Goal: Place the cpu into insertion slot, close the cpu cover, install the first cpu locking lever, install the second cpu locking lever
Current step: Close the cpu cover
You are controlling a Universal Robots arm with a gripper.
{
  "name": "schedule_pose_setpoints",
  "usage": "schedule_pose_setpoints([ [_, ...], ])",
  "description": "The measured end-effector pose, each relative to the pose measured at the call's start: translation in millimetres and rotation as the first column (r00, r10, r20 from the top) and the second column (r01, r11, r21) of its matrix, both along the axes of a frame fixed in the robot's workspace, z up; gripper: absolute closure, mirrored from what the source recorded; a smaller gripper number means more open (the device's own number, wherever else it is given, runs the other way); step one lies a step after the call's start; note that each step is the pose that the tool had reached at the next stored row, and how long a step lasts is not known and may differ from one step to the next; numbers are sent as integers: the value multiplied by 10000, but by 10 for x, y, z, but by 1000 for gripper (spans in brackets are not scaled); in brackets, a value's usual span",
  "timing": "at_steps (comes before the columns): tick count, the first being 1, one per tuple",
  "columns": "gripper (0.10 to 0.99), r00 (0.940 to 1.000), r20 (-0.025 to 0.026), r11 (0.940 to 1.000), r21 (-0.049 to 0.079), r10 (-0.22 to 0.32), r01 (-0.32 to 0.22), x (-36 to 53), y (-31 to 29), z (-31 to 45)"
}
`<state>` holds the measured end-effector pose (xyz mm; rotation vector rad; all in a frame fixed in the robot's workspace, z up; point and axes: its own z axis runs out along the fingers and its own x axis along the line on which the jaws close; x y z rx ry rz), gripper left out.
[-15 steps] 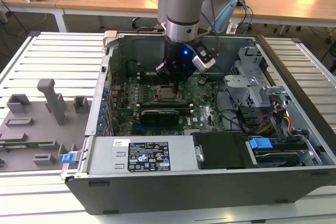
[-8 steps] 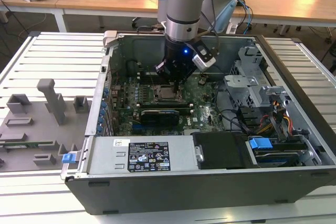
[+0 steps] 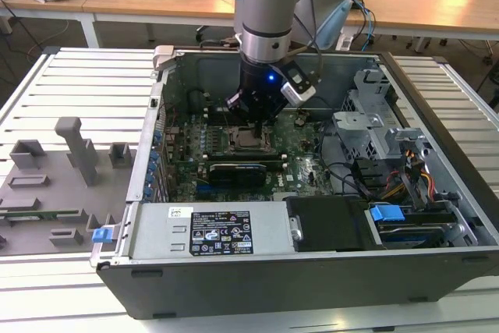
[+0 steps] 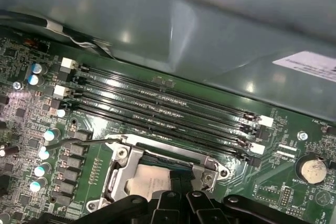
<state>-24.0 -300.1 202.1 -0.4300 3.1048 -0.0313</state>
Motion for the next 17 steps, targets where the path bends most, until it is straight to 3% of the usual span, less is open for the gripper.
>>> schedule_pose_setpoints([
  [10,980,10000,-1,10000,-6,0,0,54,-4,-1],
  [17,980,10000,10,10000,15,-1,1,60,3,89],
])
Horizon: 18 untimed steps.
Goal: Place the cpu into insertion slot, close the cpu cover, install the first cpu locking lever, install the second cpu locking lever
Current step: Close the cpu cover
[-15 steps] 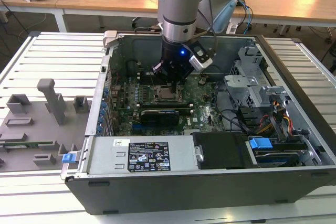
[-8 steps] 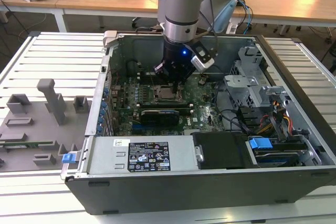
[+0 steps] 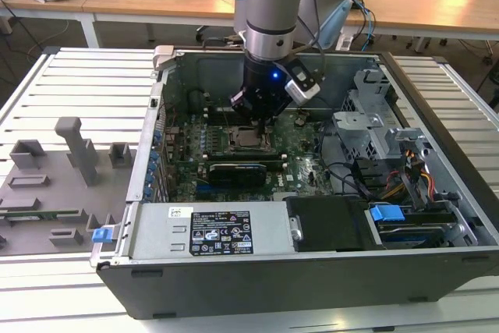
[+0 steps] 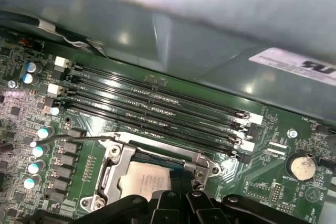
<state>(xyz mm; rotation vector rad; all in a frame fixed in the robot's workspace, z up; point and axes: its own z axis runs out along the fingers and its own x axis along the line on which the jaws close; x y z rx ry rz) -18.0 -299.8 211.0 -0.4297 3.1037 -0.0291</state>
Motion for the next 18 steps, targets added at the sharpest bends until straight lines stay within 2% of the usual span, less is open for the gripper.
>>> schedule_pose_setpoints([
  [3,980,10000,0,10000,0,0,0,0,0,49],
  [6,980,10000,3,10000,3,2,-2,-4,-1,57],
  [11,980,10000,78,10000,7,2,-2,-105,-21,58],
  [13,980,10000,98,10000,47,0,0,-163,-39,58],
  [18,980,9999,103,9999,100,-30,29,-205,-78,54],
])
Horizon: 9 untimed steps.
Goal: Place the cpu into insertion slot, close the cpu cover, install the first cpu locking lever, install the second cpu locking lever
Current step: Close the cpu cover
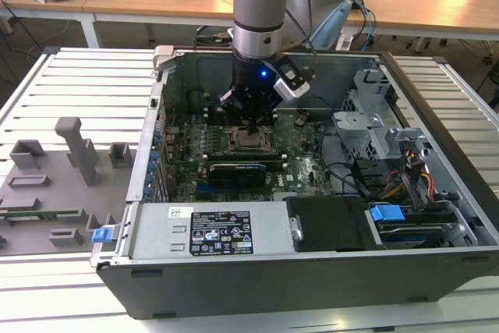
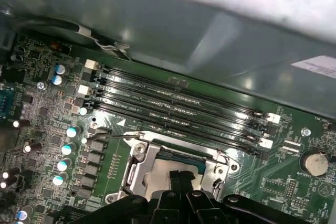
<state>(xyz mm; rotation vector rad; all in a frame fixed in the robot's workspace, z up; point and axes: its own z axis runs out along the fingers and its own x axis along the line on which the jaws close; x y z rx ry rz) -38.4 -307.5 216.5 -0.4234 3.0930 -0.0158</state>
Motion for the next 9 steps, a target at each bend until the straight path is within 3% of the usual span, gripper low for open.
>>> schedule_pose_setpoints([
  [8,980,9997,0,9997,4,-246,246,-12,-97,-10],
  [9,980,9995,0,9995,12,-329,329,-48,-100,-13],
])
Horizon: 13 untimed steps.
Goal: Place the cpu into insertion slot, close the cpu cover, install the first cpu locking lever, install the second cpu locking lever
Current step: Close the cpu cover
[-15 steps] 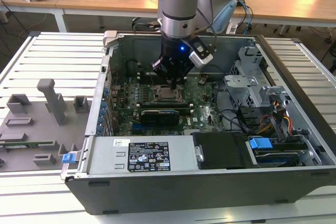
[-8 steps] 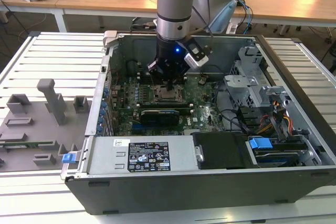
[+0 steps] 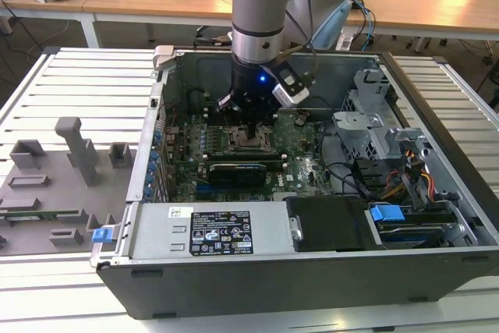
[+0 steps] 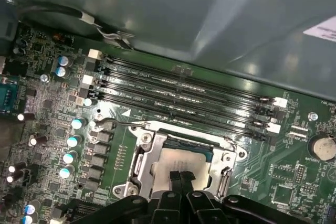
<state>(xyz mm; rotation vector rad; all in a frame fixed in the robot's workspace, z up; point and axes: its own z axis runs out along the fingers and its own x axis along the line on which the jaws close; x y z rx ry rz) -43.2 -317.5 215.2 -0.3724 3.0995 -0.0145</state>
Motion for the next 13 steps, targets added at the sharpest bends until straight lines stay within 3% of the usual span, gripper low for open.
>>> schedule_pose_setpoints([
  [1,980,9999,0,9999,11,-125,125,-31,0,-6],
  [3,980,9954,-1,9954,10,-962,962,-32,0,-32],
  [5,980,9920,-2,9920,8,-1265,1265,-35,0,-37],
  [10,980,9904,11,9904,11,-1385,1385,-124,4,-38],
  [13,980,9902,56,9902,18,-1395,1394,-162,4,-38],
])
